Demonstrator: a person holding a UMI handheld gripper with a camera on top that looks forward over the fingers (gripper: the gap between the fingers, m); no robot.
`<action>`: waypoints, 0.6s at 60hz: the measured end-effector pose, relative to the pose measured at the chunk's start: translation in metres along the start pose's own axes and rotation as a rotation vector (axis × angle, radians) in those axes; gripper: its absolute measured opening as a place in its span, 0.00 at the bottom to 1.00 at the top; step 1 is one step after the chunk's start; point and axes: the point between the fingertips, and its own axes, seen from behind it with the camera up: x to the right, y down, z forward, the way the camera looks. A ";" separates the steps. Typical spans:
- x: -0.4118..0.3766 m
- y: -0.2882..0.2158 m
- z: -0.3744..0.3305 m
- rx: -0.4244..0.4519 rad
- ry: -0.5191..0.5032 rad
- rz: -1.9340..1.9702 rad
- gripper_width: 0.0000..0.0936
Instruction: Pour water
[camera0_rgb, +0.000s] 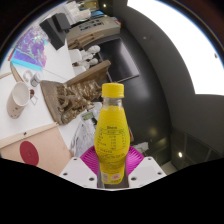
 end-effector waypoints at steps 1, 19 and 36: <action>-0.004 -0.009 0.004 0.016 -0.004 -0.029 0.32; -0.103 -0.100 0.025 0.214 0.048 -0.687 0.33; -0.150 -0.110 0.030 0.294 0.027 -0.922 0.33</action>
